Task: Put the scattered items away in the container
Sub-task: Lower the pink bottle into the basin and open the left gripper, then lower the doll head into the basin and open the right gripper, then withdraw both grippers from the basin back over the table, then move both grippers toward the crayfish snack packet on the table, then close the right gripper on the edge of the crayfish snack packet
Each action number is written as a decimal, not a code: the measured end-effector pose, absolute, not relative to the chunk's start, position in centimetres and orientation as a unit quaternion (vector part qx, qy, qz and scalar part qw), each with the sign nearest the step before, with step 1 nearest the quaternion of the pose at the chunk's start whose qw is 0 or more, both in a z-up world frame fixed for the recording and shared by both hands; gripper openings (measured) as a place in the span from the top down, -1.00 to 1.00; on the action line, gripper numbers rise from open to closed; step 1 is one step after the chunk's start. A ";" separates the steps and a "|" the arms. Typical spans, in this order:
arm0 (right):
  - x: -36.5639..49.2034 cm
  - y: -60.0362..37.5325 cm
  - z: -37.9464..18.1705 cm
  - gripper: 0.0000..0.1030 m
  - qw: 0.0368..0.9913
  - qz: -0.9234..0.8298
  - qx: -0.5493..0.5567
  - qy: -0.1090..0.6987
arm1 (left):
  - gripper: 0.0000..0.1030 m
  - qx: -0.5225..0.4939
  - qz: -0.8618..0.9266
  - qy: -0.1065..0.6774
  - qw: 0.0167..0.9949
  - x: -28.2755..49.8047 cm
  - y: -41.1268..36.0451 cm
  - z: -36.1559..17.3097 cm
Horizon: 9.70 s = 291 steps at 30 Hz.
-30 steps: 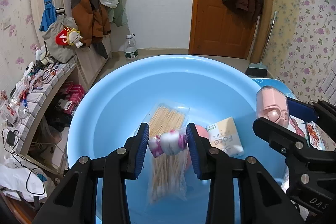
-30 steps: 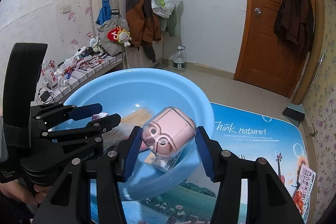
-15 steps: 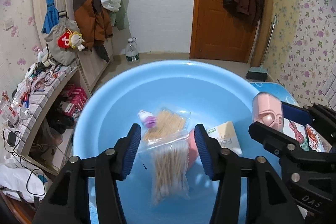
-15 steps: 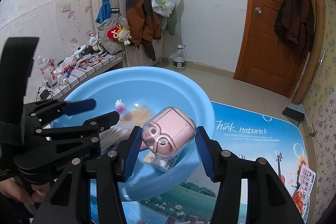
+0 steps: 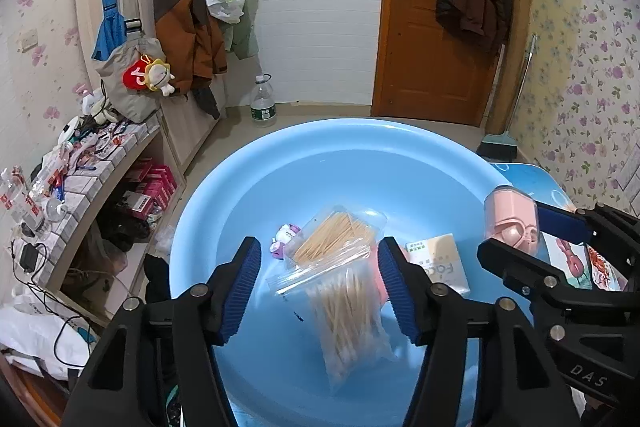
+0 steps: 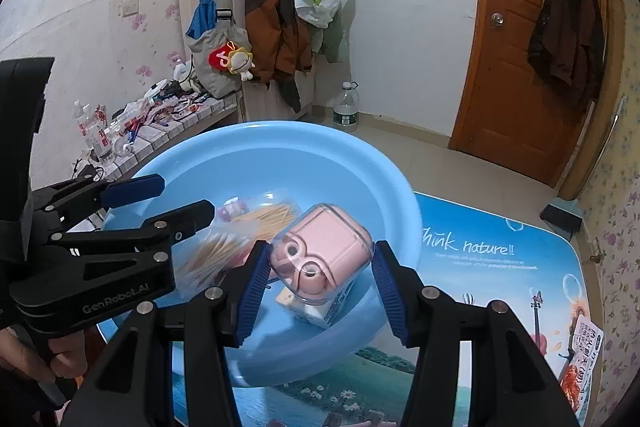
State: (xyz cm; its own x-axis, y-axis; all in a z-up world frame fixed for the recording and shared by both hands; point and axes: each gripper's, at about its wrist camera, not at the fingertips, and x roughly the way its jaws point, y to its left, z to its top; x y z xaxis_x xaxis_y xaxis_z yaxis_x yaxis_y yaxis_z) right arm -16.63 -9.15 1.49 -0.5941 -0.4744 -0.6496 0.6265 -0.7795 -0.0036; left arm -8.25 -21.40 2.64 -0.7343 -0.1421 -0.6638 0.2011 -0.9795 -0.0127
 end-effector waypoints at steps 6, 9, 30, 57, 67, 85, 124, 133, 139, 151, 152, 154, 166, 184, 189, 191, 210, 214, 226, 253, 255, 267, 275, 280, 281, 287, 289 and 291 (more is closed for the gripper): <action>-16.6 -10.2 1.1 -0.05 0.320 -0.877 0.336 0.127 | -0.36 0.346 -0.931 0.050 0.105 -7.4 -22.2 2.9; -16.6 -11.0 0.8 -0.05 0.332 -0.867 0.347 0.132 | -0.40 0.343 -0.931 0.052 0.112 -7.0 -22.7 3.0; -17.7 -14.9 -1.6 -0.05 0.345 -0.808 0.418 0.230 | -0.45 0.339 -0.931 0.067 0.118 -6.6 -23.6 3.0; -16.6 -11.6 2.2 -0.23 0.330 -0.848 0.353 0.216 | -0.58 0.324 -0.937 0.060 0.120 -5.2 -22.5 5.0; -14.7 -5.4 4.8 -0.23 0.305 -0.879 0.334 0.150 | -0.79 0.309 -0.944 0.042 0.111 -3.3 -19.7 6.9; -7.8 7.2 8.6 -0.52 0.250 -0.933 0.258 0.014 | -0.97 0.300 -0.950 0.015 0.084 0.6 -11.8 8.1; -2.5 11.7 5.3 -0.52 0.143 -0.963 0.229 -0.020 | -1.00 0.295 -0.950 0.040 0.092 3.0 -8.6 5.9; -3.0 10.8 4.1 -0.52 0.146 -0.956 0.254 0.002 | -1.00 0.308 -0.948 0.028 0.076 2.8 -6.8 5.3; -3.2 10.9 3.6 -0.52 0.154 -0.955 0.254 -0.011 | -1.00 0.311 -0.947 0.023 0.075 2.6 -6.4 5.1; -3.5 10.2 2.9 -0.52 0.173 -0.946 0.273 0.005 | -1.00 0.312 -0.947 0.018 0.075 2.5 -6.2 5.2; -3.5 10.2 2.9 -0.52 0.172 -0.947 0.272 0.004 | -1.00 0.313 -0.947 0.017 0.075 2.5 -6.2 5.1; -3.4 10.4 3.1 -0.52 0.173 -0.947 0.270 0.001 | -1.00 0.313 -0.947 0.012 0.077 2.4 -6.0 5.1; -3.5 10.8 2.9 -0.52 0.166 -0.948 0.272 -0.008 | -1.00 0.316 -0.945 0.014 0.077 2.3 -6.0 4.9; -3.8 11.5 2.3 -0.52 0.151 -0.947 0.282 -0.016 | -1.00 0.340 -0.936 0.069 0.064 1.8 -6.7 3.7; -3.8 11.6 2.1 -0.52 0.150 -0.947 0.284 -0.017 | -1.00 0.346 -0.935 0.046 0.064 1.8 -6.0 3.6; -3.8 11.7 2.1 -0.52 0.151 -0.947 0.283 -0.017 | -1.00 0.345 -0.936 0.021 0.069 1.9 -5.5 3.7; -4.2 12.6 1.9 -0.52 0.142 -0.948 0.284 -0.027 | -1.00 0.338 -0.940 0.003 0.053 1.3 -3.1 4.0; -4.5 13.5 1.7 -0.52 0.134 -0.948 0.286 -0.033 | -1.00 0.340 -0.939 -0.001 0.049 0.8 -2.4 4.0; -5.8 16.8 1.6 -0.52 0.100 -0.952 0.285 -0.048 | -1.00 0.345 -0.938 -0.009 0.025 -1.2 0.3 4.0; -14.4 25.2 -0.8 -0.52 0.056 -0.942 0.323 -0.070 | -1.00 0.415 -0.909 -0.046 -0.021 -10.9 8.0 -1.2; -15.6 25.5 -0.9 -0.52 0.060 -0.940 0.329 -0.069 | -1.00 0.417 -0.907 -0.057 -0.023 -11.6 8.6 -1.5; -21.5 26.1 -2.5 -0.52 0.101 -0.924 0.364 -0.067 | -1.00 0.443 -0.892 -0.079 -0.033 -16.2 11.2 -3.1; -25.2 26.3 -4.5 -0.52 0.119 -0.904 0.399 -0.102 | -1.00 0.464 -0.880 -0.094 -0.041 -17.5 12.3 -4.9; -26.9 26.2 -5.3 -0.52 0.127 -0.898 0.407 -0.110 | -1.00 0.476 -0.873 -0.101 -0.042 -18.1 12.4 -5.6; -27.2 26.1 -5.5 -0.52 0.130 -0.896 0.409 -0.112 | -1.00 0.474 -0.874 -0.102 -0.044 -18.1 12.5 -5.6; -28.4 26.1 -6.5 -0.52 0.130 -0.889 0.421 -0.128 | -1.00 0.474 -0.873 -0.102 -0.052 -18.4 12.7 -5.7; -28.8 26.1 -6.7 -0.52 0.134 -0.885 0.424 -0.135 | -1.00 0.474 -0.873 -0.103 -0.053 -18.5 12.8 -5.7; -29.2 26.0 -6.7 -0.52 0.139 -0.884 0.425 -0.140 | -1.00 0.473 -0.873 -0.104 -0.056 -18.6 13.0 -5.8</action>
State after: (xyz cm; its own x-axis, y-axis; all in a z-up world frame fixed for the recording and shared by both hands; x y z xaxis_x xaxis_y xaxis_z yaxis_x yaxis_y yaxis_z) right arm -29.18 25.95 -6.73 -0.6007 -0.3655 -0.7110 0.1272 -0.9217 0.3664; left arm -18.57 12.96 -5.77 -0.5457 -0.0009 -0.8380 -0.1963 -0.9720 0.1289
